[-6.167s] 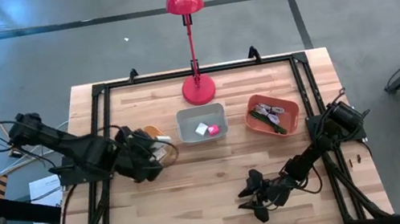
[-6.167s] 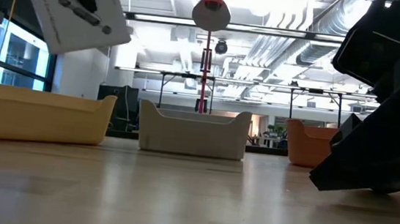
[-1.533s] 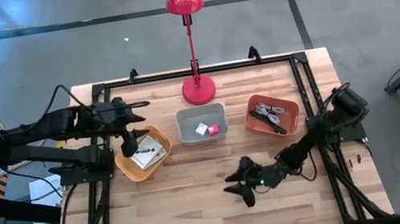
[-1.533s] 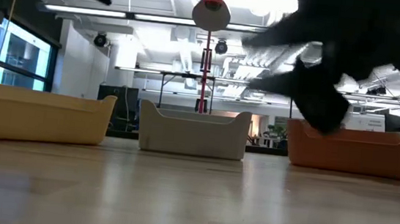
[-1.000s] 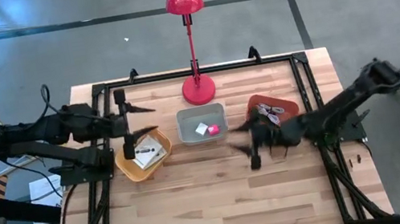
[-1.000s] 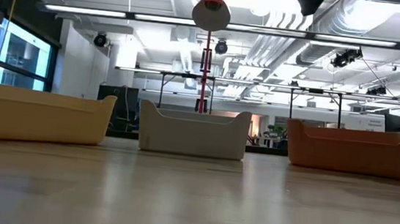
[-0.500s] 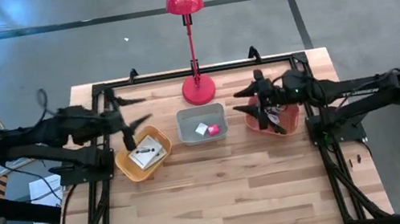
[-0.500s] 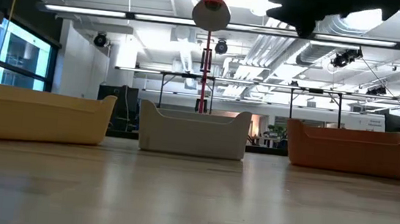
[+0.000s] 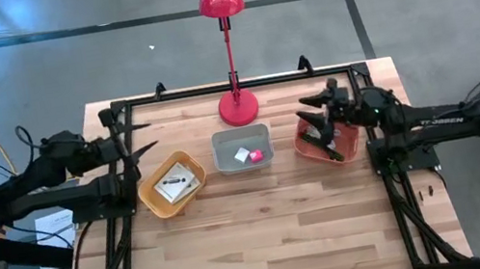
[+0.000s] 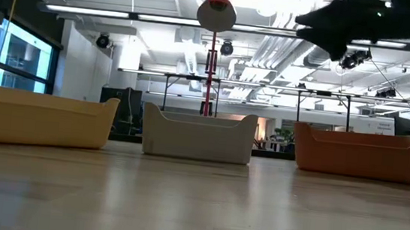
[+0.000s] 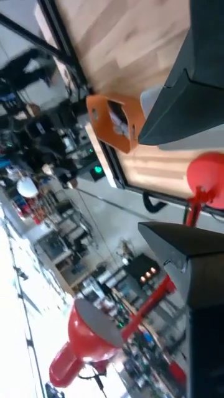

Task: Pick and place items into bin
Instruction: Return to Home Position

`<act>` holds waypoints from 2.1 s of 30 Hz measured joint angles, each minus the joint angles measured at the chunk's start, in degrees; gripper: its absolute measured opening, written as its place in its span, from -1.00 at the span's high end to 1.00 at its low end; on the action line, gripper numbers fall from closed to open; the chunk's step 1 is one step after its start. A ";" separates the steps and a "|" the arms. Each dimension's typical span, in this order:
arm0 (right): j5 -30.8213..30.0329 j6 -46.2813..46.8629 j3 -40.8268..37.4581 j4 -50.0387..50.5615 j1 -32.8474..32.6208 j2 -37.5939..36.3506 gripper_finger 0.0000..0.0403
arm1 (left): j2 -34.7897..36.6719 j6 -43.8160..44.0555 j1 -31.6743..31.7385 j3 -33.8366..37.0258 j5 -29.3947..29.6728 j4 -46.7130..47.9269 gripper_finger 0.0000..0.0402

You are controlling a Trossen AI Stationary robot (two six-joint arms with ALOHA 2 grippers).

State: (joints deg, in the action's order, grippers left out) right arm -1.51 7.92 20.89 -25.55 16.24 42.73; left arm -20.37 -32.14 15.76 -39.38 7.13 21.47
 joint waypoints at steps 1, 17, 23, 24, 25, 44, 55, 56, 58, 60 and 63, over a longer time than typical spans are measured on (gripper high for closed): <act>-0.25 0.90 -1.63 -1.49 -0.41 -1.18 0.03 | 0.92 0.42 0.49 0.58 -1.28 0.02 0.00; -21.85 3.53 -16.19 -18.37 -17.92 -4.99 0.03 | 19.92 8.67 1.86 11.41 -3.92 4.82 0.01; -12.97 7.40 -20.32 -18.42 -12.66 -10.11 0.03 | 19.17 9.07 1.86 10.40 -5.00 10.78 -0.01; -12.41 7.18 -20.27 -17.05 -12.27 -11.12 0.03 | 19.92 9.02 1.86 10.35 -4.95 10.36 -0.01; -12.36 6.51 -20.29 -16.47 -12.06 -12.18 0.03 | 20.14 9.00 1.86 9.77 -4.72 10.21 0.00; -18.06 4.94 -20.38 11.05 -12.10 -39.82 0.03 | 20.01 7.80 1.86 7.79 -4.14 7.01 0.01; -18.89 6.79 -20.40 14.52 -12.14 -42.47 0.03 | 19.99 11.56 1.86 17.58 -6.51 -8.47 0.01; -18.90 7.10 -20.40 14.88 -12.14 -42.46 0.03 | 19.98 11.80 1.84 17.99 -6.49 -9.29 0.01; -19.13 7.18 -20.40 14.58 -12.14 -42.48 0.03 | 19.95 12.05 1.84 19.02 -6.51 -11.83 0.01; -19.53 7.13 -20.40 14.13 -12.14 -42.48 0.03 | 19.97 12.14 1.84 20.29 -6.51 -14.67 0.00; -19.34 7.17 -20.42 13.49 -12.16 -42.48 0.03 | 19.95 13.26 1.84 22.34 -6.55 -17.36 -0.01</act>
State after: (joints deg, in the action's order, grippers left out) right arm -20.85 15.09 0.47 -12.07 4.08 0.25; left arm -0.43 -18.88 17.61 -17.04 0.58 4.11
